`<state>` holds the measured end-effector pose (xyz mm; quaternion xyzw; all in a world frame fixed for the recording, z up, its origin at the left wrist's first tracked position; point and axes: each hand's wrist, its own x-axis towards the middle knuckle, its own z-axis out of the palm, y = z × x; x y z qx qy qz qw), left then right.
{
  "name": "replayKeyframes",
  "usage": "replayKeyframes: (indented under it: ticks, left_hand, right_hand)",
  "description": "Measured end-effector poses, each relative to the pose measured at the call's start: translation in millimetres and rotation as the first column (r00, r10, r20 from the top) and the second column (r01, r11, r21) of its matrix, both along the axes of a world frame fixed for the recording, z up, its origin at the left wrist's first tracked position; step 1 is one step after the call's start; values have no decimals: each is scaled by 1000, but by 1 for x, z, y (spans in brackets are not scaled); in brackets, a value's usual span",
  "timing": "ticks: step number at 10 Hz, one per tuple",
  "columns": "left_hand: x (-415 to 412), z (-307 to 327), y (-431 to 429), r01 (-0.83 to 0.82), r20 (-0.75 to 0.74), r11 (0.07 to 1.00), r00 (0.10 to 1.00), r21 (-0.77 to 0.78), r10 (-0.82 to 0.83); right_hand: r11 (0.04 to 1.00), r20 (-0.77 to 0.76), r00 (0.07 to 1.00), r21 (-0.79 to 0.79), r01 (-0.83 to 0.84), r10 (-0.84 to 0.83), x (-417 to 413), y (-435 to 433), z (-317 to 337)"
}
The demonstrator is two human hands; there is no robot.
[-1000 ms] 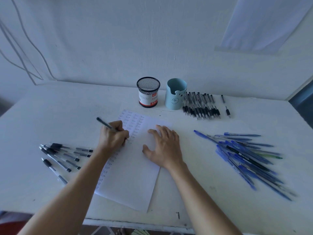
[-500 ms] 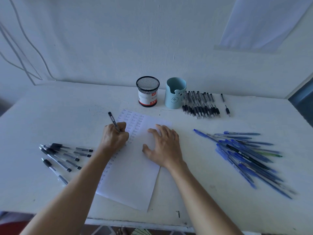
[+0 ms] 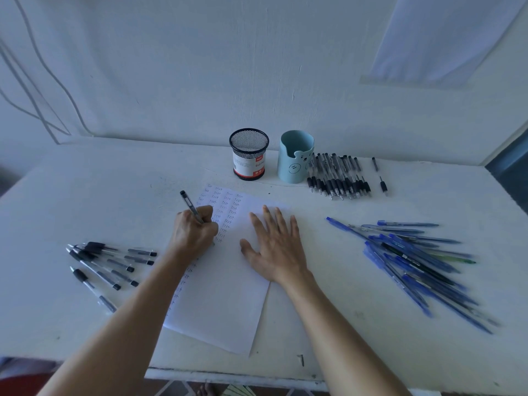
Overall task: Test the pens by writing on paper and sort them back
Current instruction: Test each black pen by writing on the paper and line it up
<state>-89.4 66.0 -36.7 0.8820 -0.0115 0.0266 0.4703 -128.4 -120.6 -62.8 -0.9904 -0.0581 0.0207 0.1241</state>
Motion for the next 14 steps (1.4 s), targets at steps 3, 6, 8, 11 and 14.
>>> replayKeyframes:
  ticks: [3, 6, 8, 11, 14]
  left_hand:
    - [-1, 0, -1, 21, 21, 999, 1000, 24, -21]
    - [-1, -3, -1, 39, 30, 999, 999, -7, -39]
    - [-3, -2, -4, 57, 31, 998, 998, -10, -56]
    - [1, -4, -1, 28, 15, 998, 1000, -55, -27]
    - [9, -1, 5, -42, -14, 922, 999, -385, 40]
  right_hand:
    - [1000, 15, 1000, -9, 13, -13, -1, 2, 0]
    - [1000, 28, 999, -6, 20, -19, -2, 3, 1]
    - [1000, 21, 1000, -17, 21, -20, 0, 2, 0]
    - [1000, 11, 1000, -4, 19, -19, -1, 1, 2]
    - [1000, 21, 1000, 10, 20, -21, -2, 2, 5]
